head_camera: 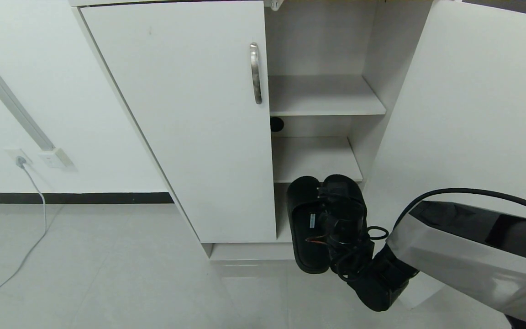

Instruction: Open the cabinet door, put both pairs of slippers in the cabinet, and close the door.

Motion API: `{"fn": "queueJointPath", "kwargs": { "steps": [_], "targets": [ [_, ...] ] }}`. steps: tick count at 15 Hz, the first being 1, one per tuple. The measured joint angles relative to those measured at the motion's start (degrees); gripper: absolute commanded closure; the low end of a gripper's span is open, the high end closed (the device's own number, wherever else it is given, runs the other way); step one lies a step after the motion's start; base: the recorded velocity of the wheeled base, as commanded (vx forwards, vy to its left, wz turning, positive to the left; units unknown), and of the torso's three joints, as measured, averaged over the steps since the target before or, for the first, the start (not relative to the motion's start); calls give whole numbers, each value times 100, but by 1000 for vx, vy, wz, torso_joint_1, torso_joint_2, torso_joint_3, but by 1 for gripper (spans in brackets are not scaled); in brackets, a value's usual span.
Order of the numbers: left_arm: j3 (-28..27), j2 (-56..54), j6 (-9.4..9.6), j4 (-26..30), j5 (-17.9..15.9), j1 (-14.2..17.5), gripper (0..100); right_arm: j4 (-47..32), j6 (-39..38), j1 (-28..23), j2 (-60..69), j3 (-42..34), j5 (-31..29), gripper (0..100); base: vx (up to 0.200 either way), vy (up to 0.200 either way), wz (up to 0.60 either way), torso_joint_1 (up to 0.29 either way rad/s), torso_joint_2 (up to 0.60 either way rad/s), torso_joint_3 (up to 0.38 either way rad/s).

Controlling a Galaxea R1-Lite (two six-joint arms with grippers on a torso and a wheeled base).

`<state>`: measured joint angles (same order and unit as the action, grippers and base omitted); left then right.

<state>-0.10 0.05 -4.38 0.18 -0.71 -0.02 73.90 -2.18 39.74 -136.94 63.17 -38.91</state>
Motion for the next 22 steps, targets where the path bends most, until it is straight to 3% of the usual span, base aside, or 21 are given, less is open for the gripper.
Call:
{"fn": "queueJointPath", "kwargs": {
  "steps": [10, 17, 22],
  "targets": [
    [-1, 2, -2, -2, -2, 0, 100, -96, 118, -22, 0, 13, 7, 100, 200, 0, 0, 3, 4, 1],
    [0, 0, -9, -2, 2, 0, 100, -354, 128, -69, 0, 105, 126, 100, 0, 0, 0, 0, 0, 0],
    [0, 0, -16, 0, 6, 0, 100, -1075, 60, -184, -101, 924, 235, 100, 0, 0, 0, 0, 0, 0]
  ]
}}
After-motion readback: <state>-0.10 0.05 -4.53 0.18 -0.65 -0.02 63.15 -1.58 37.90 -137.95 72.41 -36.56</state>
